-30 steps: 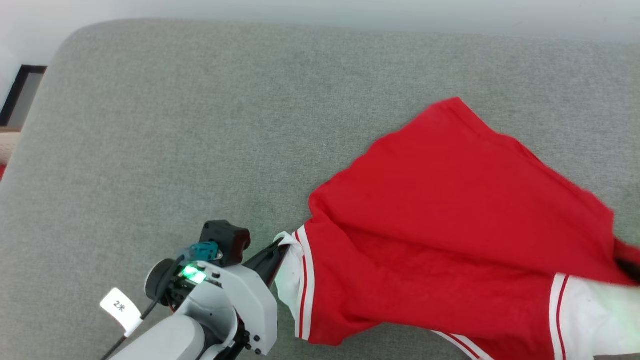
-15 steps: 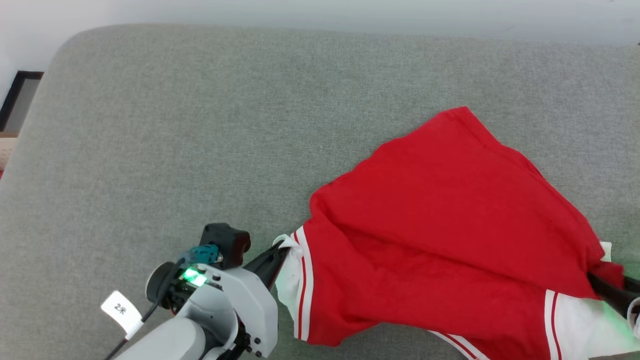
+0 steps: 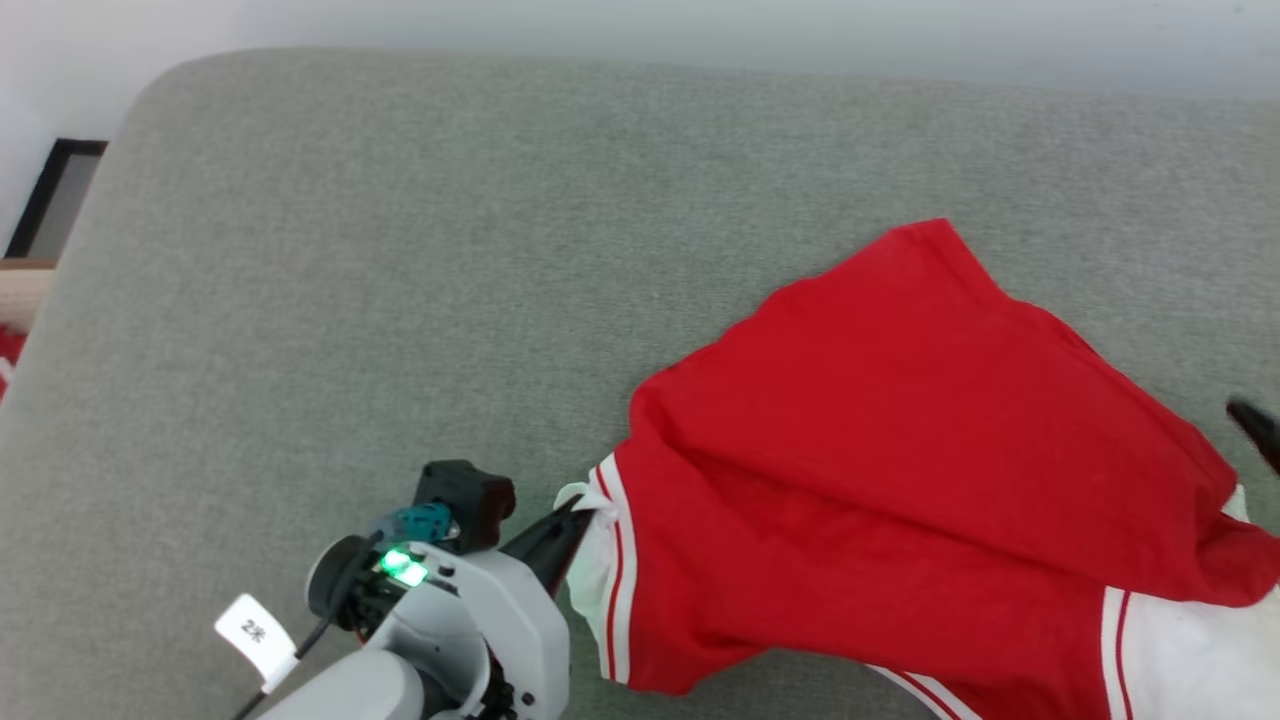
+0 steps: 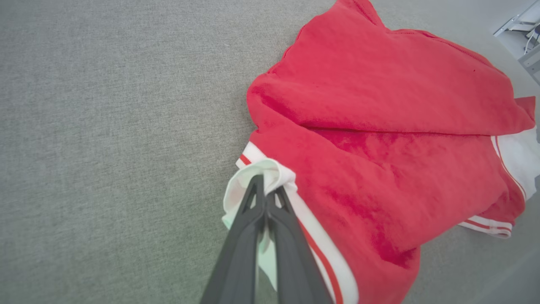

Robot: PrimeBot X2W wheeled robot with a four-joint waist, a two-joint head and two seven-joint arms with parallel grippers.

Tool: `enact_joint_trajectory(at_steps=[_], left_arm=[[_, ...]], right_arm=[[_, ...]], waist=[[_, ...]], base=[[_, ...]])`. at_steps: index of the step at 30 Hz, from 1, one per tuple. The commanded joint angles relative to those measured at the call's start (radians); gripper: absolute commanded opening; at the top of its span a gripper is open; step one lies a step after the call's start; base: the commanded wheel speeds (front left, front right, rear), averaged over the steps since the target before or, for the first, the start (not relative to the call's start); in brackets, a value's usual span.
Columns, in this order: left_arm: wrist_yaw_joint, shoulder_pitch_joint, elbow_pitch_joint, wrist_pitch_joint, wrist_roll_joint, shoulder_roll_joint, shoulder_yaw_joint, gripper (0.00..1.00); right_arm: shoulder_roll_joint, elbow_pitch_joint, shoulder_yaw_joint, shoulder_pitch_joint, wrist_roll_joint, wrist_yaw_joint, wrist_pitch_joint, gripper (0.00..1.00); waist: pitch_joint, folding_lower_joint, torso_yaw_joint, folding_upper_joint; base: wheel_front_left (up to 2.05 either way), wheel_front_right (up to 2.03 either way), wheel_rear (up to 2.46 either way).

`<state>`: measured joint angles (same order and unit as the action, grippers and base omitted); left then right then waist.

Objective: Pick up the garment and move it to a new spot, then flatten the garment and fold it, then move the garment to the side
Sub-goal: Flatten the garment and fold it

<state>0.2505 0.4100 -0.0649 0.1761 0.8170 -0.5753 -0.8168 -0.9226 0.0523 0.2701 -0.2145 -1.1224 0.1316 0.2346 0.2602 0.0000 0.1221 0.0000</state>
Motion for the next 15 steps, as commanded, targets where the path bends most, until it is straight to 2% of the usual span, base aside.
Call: enact_joint_trajectory(at_steps=[1,4,8,15], left_arm=[[-0.005,0.007,-0.005,0.0,-0.007,0.007,-0.004,0.0],[-0.006,0.019,-0.008,0.001,-0.013,0.018,-0.01,0.0],[-0.011,0.039,-0.009,-0.001,-0.023,0.038,-0.022,0.0],[-0.022,0.068,0.006,-0.008,-0.035,0.077,-0.039,0.0]], right_arm=[[0.011,-0.036,-0.026,-0.018,0.038,-0.002,-0.018,1.0],[0.033,-0.087,-0.035,-0.06,0.114,-0.002,-0.023,1.0],[0.083,-0.09,-0.001,-0.171,0.192,-0.002,-0.013,1.0],[0.142,0.04,0.129,-0.38,0.231,-0.002,0.064,1.0]], waist=[[0.006,0.0,0.016,0.0],[0.018,0.0,0.037,0.0],[0.041,0.0,0.071,0.0],[0.079,0.0,0.128,0.0]], base=[[0.0,0.0,0.0],[0.0,0.0,0.0],[0.0,0.0,0.0],[0.0,0.0,0.0]])
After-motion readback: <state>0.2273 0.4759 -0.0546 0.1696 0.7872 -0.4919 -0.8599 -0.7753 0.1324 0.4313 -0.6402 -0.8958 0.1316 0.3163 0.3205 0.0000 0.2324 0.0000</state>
